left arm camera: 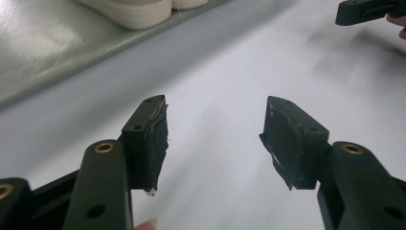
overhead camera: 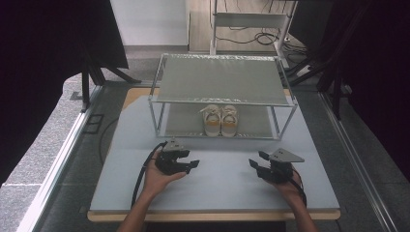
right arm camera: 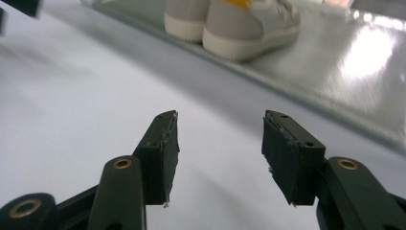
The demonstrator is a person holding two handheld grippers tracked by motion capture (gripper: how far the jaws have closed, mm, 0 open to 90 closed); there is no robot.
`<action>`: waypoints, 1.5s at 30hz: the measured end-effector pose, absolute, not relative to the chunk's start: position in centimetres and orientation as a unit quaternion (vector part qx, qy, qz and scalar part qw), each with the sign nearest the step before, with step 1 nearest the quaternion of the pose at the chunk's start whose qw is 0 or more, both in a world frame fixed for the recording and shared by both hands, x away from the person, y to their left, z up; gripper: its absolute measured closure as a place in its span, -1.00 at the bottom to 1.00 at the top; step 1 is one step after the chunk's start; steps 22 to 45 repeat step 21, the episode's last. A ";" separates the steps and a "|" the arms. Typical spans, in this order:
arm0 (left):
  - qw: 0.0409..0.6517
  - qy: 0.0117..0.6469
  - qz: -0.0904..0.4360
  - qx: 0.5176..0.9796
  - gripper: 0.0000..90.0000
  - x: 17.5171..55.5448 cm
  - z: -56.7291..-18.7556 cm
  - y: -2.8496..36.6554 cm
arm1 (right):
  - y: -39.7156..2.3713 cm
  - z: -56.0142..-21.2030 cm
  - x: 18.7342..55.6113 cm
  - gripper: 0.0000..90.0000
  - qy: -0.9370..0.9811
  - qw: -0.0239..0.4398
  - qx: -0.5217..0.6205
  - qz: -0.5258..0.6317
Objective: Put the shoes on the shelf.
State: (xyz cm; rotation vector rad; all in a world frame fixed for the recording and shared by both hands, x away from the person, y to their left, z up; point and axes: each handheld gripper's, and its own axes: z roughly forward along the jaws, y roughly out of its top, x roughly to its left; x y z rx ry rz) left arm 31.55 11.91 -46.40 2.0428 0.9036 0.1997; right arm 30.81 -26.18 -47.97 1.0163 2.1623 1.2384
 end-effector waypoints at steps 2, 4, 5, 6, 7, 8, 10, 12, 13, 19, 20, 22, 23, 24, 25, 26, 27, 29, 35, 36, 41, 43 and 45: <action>0.441 0.368 0.082 0.814 -0.08 30.8 -46.7 12.6 | -26.8 -48.2 30.4 0.04 0.784 0.224 0.373 0.444; 0.438 0.373 0.080 0.814 -0.08 30.4 -46.9 13.2 | -27.5 -48.3 30.1 0.04 0.780 0.224 0.379 0.445; 0.435 0.374 0.085 0.814 -0.09 30.2 -46.9 13.5 | -27.7 -48.3 30.0 0.04 0.777 0.224 0.382 0.446; 0.438 0.380 0.090 0.810 -0.08 30.0 -46.9 13.9 | -28.0 -48.3 29.8 0.04 0.776 0.225 0.385 0.447; 0.442 0.385 0.093 0.805 -0.08 29.9 -46.9 14.2 | -28.2 -48.3 29.7 0.04 0.774 0.227 0.388 0.447; 0.443 0.387 0.094 0.803 -0.08 29.8 -46.9 14.5 | -28.4 -48.4 29.7 0.04 0.773 0.228 0.390 0.446; 0.439 0.390 0.101 0.803 -0.08 29.6 -47.0 14.9 | -28.8 -48.5 29.6 0.03 0.770 0.232 0.395 0.445; 0.438 0.393 0.100 0.802 -0.08 29.6 -47.2 15.1 | -29.0 -48.4 29.7 0.03 0.768 0.233 0.397 0.445; 0.438 0.393 0.099 0.803 -0.08 29.6 -47.3 15.2 | -29.1 -48.4 29.7 0.03 0.766 0.234 0.399 0.446; 0.438 0.390 0.097 0.804 -0.08 29.5 -47.3 15.4 | -29.1 -48.2 29.7 0.01 0.766 0.236 0.393 0.450; 0.438 0.390 0.098 0.804 -0.09 29.5 -47.3 15.4 | -29.0 -48.2 29.6 0.00 0.767 0.236 0.392 0.449; 0.440 0.389 0.098 0.803 -0.09 29.4 -47.2 15.5 | -29.0 -48.2 29.6 0.00 0.768 0.237 0.391 0.448; 0.440 0.389 0.098 0.803 -0.09 29.4 -47.2 15.5 | -29.0 -48.2 29.6 0.00 0.768 0.237 0.391 0.448; 0.440 0.389 0.098 0.803 -0.09 29.4 -47.2 15.5 | -29.0 -48.2 29.6 0.00 0.768 0.237 0.391 0.448; 0.440 0.389 0.098 0.803 -0.09 29.4 -47.2 15.5 | -29.0 -48.2 29.6 0.00 0.768 0.237 0.391 0.448; 0.440 0.389 0.098 0.803 -0.09 29.4 -47.2 15.5 | -29.0 -48.2 29.6 0.00 0.768 0.237 0.391 0.448; 0.440 0.389 0.098 0.803 -0.09 29.4 -47.2 15.5 | -29.0 -48.2 29.6 0.00 0.768 0.237 0.391 0.448; 0.440 0.389 0.098 0.803 -0.09 29.4 -47.2 15.5 | -29.0 -48.2 29.6 0.00 0.768 0.237 0.391 0.448; 0.440 0.389 0.098 0.803 -0.09 29.4 -47.2 15.5 | -29.0 -48.2 29.6 0.00 0.768 0.237 0.391 0.448; 0.440 0.389 0.098 0.803 -0.09 29.4 -47.2 15.5 | -29.0 -48.2 29.6 0.00 0.768 0.237 0.391 0.448; 0.440 0.389 0.098 0.803 -0.09 29.4 -47.2 15.5 | -29.0 -48.2 29.6 0.00 0.768 0.237 0.391 0.448; 0.440 0.389 0.098 0.803 -0.09 29.4 -47.2 15.5 | -29.0 -48.2 29.6 0.00 0.768 0.237 0.391 0.448; 0.440 0.389 0.098 0.803 -0.09 29.4 -47.2 15.5 | -29.0 -48.2 29.6 0.00 0.768 0.237 0.391 0.448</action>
